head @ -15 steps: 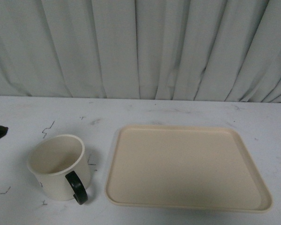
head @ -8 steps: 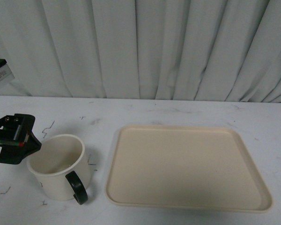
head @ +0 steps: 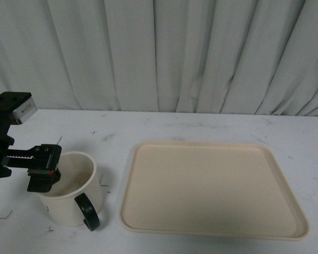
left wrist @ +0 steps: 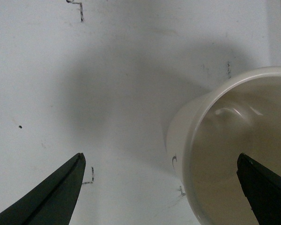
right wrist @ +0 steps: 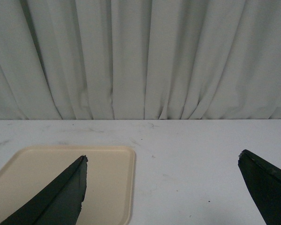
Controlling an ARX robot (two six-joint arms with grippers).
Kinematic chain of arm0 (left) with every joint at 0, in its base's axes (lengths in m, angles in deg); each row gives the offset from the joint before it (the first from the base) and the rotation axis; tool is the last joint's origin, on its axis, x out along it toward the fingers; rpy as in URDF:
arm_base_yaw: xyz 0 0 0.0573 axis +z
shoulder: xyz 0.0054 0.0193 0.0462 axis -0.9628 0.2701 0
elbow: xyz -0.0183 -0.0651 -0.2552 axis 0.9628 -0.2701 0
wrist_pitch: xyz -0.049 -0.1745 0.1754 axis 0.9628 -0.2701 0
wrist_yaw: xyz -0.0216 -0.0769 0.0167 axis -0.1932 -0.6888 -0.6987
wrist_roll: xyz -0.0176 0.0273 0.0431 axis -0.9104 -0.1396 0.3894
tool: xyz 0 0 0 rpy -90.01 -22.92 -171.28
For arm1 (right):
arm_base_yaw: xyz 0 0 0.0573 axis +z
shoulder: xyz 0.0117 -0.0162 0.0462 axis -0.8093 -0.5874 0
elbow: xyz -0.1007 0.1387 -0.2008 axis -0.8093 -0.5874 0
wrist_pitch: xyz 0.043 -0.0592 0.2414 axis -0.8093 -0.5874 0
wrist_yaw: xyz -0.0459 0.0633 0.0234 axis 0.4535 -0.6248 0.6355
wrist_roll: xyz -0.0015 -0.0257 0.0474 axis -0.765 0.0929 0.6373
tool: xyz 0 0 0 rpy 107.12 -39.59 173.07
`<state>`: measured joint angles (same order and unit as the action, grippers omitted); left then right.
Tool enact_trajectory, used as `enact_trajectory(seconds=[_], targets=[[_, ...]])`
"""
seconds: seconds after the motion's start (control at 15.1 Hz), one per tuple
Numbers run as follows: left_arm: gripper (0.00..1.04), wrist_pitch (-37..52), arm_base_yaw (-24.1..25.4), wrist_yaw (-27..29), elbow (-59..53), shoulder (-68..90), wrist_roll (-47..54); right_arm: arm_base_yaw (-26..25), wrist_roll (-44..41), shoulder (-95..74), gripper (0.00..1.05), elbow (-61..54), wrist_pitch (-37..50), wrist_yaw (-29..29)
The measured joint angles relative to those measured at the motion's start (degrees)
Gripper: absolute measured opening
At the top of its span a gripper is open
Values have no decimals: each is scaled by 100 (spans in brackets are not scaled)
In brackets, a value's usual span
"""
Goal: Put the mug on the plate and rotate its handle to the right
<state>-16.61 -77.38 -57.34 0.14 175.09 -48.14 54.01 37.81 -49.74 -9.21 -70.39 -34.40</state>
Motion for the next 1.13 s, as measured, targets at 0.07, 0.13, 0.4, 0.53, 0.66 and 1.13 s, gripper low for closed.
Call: enact_trajectory(seconds=[0.07,0.13,0.4,0.53,0.66,1.13], targets=[[98,0,-7,4,2,9,-15,0,0,0,98,0,0,0],[98,-4,-26,13,9,24,-35,0,0,0,98,0,0,0],[56,-11,-55,192,153,212,-278,0,0,0,98,0,0,0],[27,22,-57,249,153,212,-339,0,0,0,98,0,0,2],[5,-59,-87,223,151,168,-387,0,0,0,98,0,0,0],[3,-758,-1740,702,1213,-772,-850,0,0,0,98,0,0,0]])
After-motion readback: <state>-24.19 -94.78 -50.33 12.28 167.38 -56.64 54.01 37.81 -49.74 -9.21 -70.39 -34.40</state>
